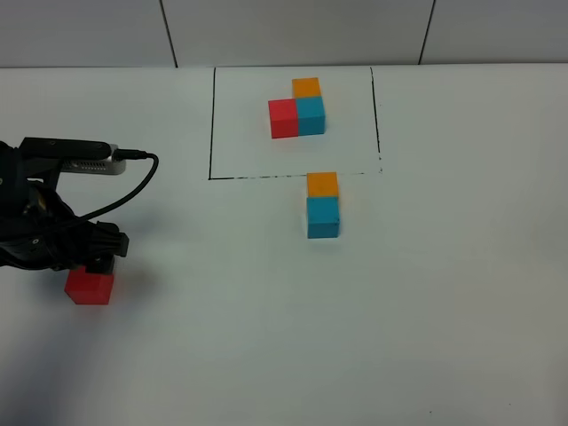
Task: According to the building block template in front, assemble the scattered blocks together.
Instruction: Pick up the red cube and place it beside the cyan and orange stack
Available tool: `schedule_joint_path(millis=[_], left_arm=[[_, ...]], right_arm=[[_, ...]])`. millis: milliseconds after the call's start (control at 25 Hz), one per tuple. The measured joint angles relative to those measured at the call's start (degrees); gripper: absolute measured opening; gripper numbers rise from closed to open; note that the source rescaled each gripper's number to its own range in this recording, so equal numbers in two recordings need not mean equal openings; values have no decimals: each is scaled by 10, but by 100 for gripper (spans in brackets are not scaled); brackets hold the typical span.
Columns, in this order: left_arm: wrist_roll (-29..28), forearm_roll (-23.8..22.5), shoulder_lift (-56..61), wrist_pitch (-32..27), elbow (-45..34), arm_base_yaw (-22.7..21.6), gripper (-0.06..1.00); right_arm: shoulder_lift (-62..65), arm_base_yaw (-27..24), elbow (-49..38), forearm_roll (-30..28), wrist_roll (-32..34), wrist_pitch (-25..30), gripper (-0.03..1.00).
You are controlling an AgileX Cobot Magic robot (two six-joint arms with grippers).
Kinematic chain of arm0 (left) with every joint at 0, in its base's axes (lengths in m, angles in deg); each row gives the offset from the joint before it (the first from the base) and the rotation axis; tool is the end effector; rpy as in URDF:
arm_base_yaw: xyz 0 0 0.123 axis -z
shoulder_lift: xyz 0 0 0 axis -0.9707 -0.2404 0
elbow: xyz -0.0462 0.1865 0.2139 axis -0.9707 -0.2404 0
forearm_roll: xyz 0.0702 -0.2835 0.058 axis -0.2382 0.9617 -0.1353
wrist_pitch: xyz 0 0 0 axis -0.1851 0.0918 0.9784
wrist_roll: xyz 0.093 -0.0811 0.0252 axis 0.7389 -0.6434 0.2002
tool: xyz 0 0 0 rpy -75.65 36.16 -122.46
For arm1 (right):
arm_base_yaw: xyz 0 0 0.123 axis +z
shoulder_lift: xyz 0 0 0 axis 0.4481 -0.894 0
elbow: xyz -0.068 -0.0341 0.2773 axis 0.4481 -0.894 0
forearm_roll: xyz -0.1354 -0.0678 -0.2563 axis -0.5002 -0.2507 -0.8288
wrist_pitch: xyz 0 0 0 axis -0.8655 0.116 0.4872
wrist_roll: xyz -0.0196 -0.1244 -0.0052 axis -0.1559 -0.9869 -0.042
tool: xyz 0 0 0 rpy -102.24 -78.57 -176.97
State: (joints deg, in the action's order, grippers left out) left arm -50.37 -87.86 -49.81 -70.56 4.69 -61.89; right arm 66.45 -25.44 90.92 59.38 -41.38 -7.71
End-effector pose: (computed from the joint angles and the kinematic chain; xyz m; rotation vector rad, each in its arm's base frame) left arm 0.3156 -0.0707 0.1216 0.0713 2.8356 0.0065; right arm 0.0652 -0.0009 0.2834 -0.0384 2.0560 -0.0229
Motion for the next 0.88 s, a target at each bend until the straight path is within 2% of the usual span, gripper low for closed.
schedule_joint_path(millis=[160, 480, 880], left_arm=[[-1, 3, -9, 15, -6, 0, 86], [-10, 11, -51, 81, -49, 0, 86], [-14, 13, -98, 102, -51, 0, 85]], right_arm=[[0, 0, 0, 0, 0, 0, 73], [0, 0, 0, 0, -1, 0, 73], [0, 0, 0, 0, -1, 0, 73]])
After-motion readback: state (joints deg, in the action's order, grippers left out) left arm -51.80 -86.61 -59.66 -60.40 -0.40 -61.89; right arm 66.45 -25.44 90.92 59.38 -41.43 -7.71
